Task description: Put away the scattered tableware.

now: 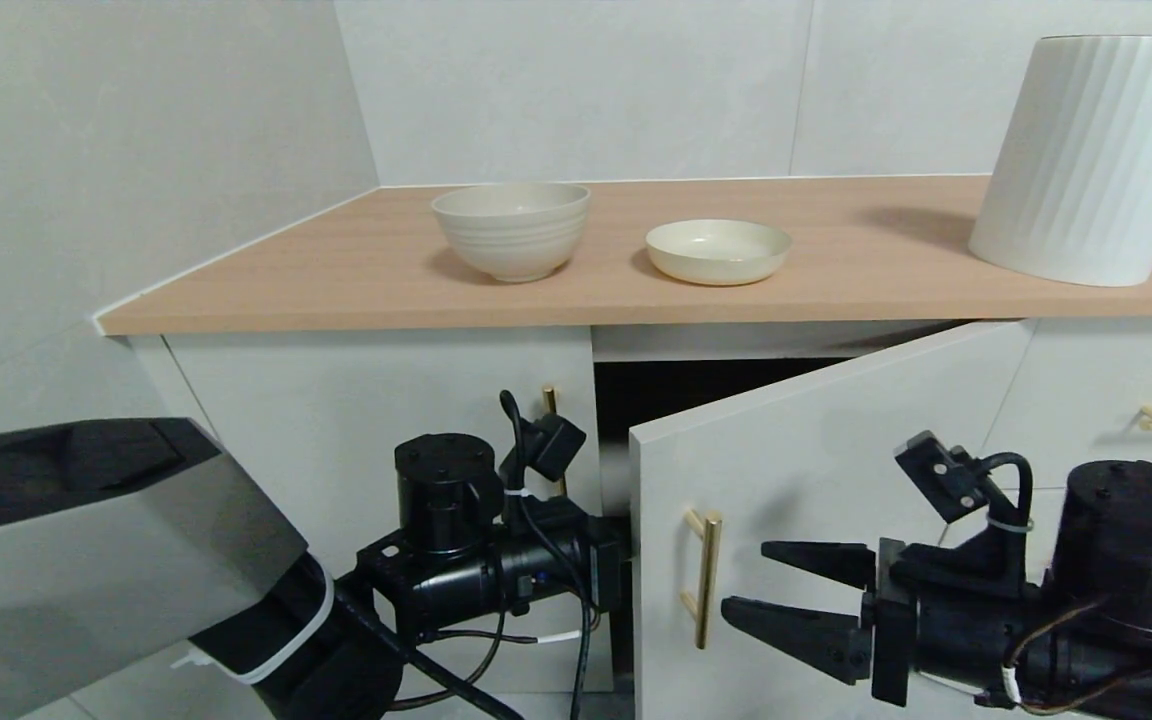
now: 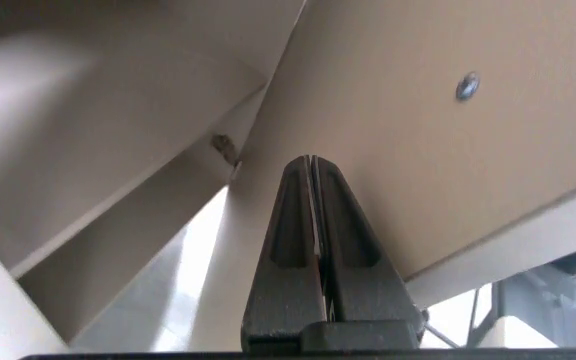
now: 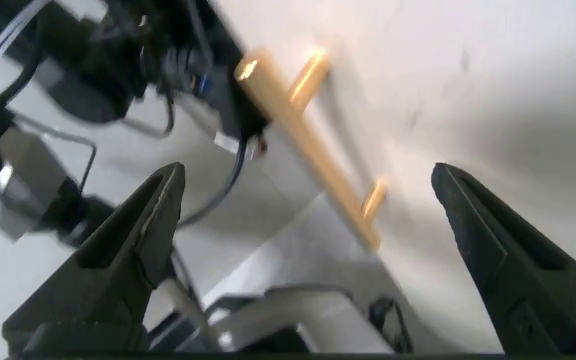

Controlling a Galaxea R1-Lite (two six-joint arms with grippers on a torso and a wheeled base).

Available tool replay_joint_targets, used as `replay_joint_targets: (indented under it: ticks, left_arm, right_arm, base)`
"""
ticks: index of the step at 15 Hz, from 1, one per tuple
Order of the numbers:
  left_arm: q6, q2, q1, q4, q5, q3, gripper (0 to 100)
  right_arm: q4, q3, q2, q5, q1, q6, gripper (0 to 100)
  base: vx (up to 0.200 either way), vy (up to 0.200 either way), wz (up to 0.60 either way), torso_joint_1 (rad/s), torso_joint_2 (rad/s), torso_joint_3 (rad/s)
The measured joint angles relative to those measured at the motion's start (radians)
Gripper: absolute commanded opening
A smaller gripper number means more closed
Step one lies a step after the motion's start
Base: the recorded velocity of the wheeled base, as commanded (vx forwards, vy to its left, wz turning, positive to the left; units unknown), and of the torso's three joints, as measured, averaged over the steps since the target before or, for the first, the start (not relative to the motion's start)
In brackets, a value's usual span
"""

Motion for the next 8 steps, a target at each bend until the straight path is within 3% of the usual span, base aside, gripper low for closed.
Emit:
replay_joint_targets:
  ticks: [2,4,5,8]
  left_arm:
    - [-0.016,-0.014,-0.003,0.0,0.0,0.002,0]
    - [-0.017,-0.022,-0.004,-0.001,0.0,0.004,0]
    - [-0.017,-0.023,-0.005,0.001,0.0,0.004,0]
    - [-0.019,-0.022,-0.022,0.014,0.0,-0.007,0]
  right_arm:
    - [0.08,0.037,-0.075,-0.049,0.014,-0.013,100]
    - [0.171,0.06,-0.137,-0.25,0.059,-0.042,100]
    - [0.201,0.076,-0.17,-0.304,0.094,-0.05,100]
    - [0.321,0.105,-0.296,-0.362,0.203,-0.059,100]
  base:
    - [0.0,0.0,0.0,0.0,0.0,0.0]
    - [0.0,0.0,0.0,0.0,0.0,0.0]
    - [0.0,0.0,0.0,0.0,0.0,0.0]
    - [0.0,0.0,0.0,0.0,0.0,0.0]
